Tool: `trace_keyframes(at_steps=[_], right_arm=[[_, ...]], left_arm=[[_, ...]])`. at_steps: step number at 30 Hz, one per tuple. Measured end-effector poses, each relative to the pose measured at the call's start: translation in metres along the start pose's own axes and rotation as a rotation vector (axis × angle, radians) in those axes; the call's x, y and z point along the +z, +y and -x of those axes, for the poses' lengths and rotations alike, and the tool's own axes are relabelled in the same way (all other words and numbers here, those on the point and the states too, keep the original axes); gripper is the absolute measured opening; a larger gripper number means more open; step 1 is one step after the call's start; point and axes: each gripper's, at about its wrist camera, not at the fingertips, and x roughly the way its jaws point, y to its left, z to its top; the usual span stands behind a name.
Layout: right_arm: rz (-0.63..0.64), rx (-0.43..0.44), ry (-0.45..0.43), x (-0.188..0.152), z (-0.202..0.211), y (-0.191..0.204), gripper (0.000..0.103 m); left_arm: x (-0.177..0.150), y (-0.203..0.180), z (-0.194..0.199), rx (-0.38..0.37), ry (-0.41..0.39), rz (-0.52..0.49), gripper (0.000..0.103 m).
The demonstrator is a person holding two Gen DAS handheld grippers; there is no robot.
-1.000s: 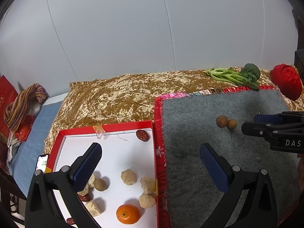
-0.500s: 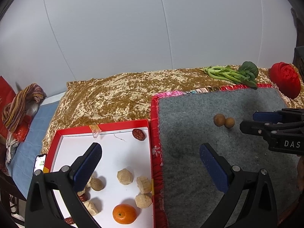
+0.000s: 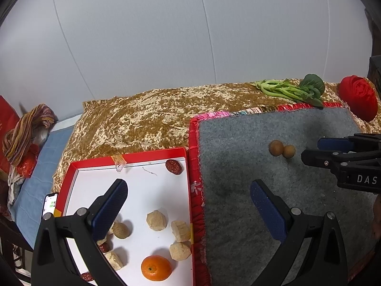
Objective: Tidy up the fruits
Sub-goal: 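Lower the right tool onto the nearer brown ball and close it, then close the left tool on the other brown ball while the right tool holds its ball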
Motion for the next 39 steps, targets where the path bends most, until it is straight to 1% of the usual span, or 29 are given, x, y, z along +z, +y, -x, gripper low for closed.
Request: trace_keyframes(at_steps=[4, 7, 10, 12, 13, 18, 21, 25, 27, 29, 31, 35, 39], right_arm=[[0.014, -0.012, 0.012, 0.003, -0.008, -0.004, 0.053], [0.053, -0.016, 0.029, 0.006, -0.016, -0.008, 0.053], [0.071, -0.023, 0.057, 0.009, -0.023, -0.013, 0.053], [0.094, -0.027, 0.057, 0.012, -0.025, -0.014, 0.053], [0.106, -0.025, 0.055, 0.012, -0.026, -0.013, 0.053], [0.156, -0.016, 0.069, 0.012, -0.035, -0.001, 0.053], [0.165, -0.015, 0.071, 0.012, -0.040, 0.000, 0.053], [0.158, -0.021, 0.064, 0.017, -0.050, -0.002, 0.053], [0.180, -0.037, 0.070, 0.018, -0.057, 0.001, 0.050], [0.178, -0.035, 0.088, 0.017, -0.063, 0.000, 0.045], [0.182, -0.045, 0.087, 0.015, -0.066, 0.000, 0.043], [0.178, -0.042, 0.071, 0.016, -0.066, -0.002, 0.034], [0.177, -0.043, 0.081, 0.015, -0.064, -0.004, 0.027]], left_arm=[[0.004, 0.000, -0.008, 0.013, 0.013, -0.013, 0.103], [0.012, 0.001, -0.015, 0.019, 0.021, -0.041, 0.103], [0.024, -0.007, -0.030, 0.012, 0.040, -0.159, 0.103], [0.030, -0.013, -0.038, 0.020, 0.030, -0.221, 0.103], [0.032, -0.015, -0.040, 0.016, 0.026, -0.235, 0.103], [0.030, -0.023, -0.052, -0.039, 0.053, -0.252, 0.103], [0.030, -0.024, -0.054, -0.024, 0.046, -0.263, 0.103], [0.035, -0.022, -0.052, -0.048, 0.040, -0.230, 0.103], [0.036, -0.024, -0.051, -0.064, 0.031, -0.234, 0.103], [0.035, -0.026, -0.050, -0.074, 0.027, -0.240, 0.103], [0.035, -0.029, -0.051, -0.083, 0.032, -0.246, 0.103], [0.033, -0.035, -0.054, -0.090, 0.043, -0.254, 0.103], [0.033, -0.040, -0.056, -0.095, 0.046, -0.259, 0.103]])
